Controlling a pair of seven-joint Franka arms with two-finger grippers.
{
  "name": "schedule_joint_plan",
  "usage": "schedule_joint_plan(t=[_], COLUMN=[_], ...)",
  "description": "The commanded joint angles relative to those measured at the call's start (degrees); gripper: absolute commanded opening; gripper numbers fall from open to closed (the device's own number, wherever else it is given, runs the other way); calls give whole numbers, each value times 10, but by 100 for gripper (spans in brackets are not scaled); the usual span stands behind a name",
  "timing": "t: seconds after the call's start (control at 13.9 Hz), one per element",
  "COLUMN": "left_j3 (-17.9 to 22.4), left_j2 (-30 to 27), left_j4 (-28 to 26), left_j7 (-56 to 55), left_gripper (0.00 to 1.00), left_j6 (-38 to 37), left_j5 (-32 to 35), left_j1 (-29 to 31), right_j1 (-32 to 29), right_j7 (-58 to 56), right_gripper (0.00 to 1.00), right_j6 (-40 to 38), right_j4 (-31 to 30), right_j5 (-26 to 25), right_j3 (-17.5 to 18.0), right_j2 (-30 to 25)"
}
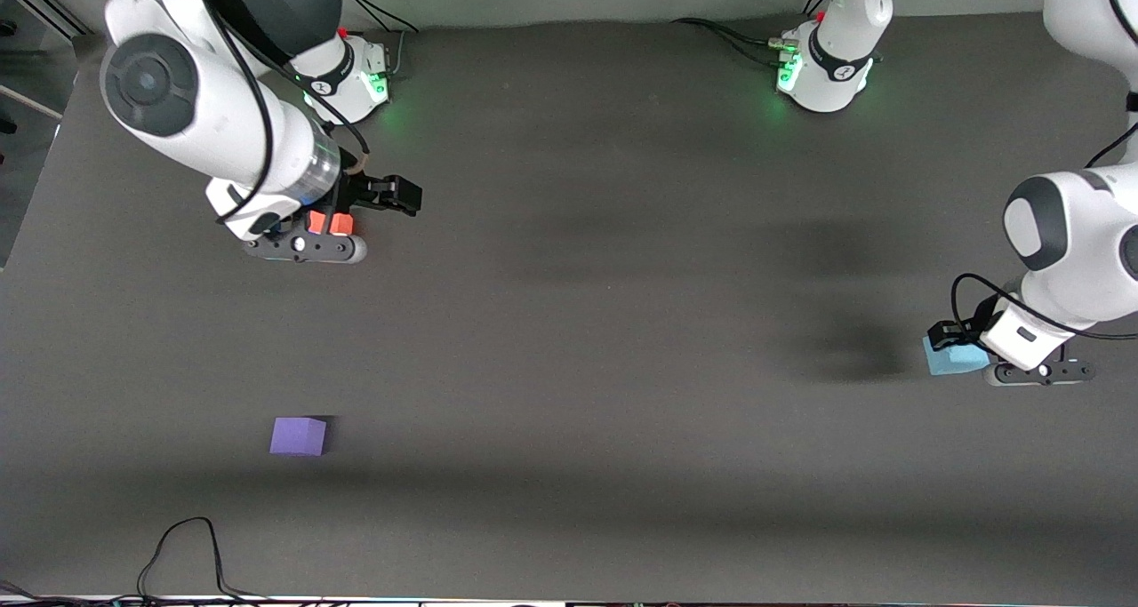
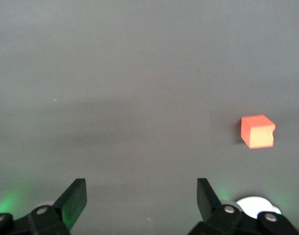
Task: Place blue block between orange and purple blocks
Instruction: 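Close the left gripper on the blue block and lift it, then carry the blue block to mid-table while the right gripper approaches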
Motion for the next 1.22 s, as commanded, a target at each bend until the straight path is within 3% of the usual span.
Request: schedule_joint_plan(t=[0.0, 0.14, 0.36, 0.72, 0.79, 1.15], left_j3=[7, 7, 7, 8, 8, 7], left_j2=[-7, -2, 19, 173, 201, 259], left_j4=[64, 100, 130, 269, 292, 289], left_j7=[-37, -104, -250, -448, -475, -524], left_gripper=[50, 50, 50, 49, 49, 49], left_j6=[-105, -149, -145, -136, -119, -22], left_j5=[5, 1, -1, 6, 10, 20], left_j1=[-74, -142, -255, -419, -439, -488], right_j1=[13, 27, 37, 86, 85, 85], right_j7=[10, 10, 8, -39, -59, -72], right_gripper=[100, 100, 100, 100, 100, 100], right_j6=[8, 40, 101, 139, 139, 139], right_j4=[-45, -66, -103, -120, -120, -123], right_j5=[12, 10, 9, -5, -5, -6], right_j3=[-4, -5, -5, -6, -6, -7], right_j2=[-3, 5, 32, 44, 44, 44])
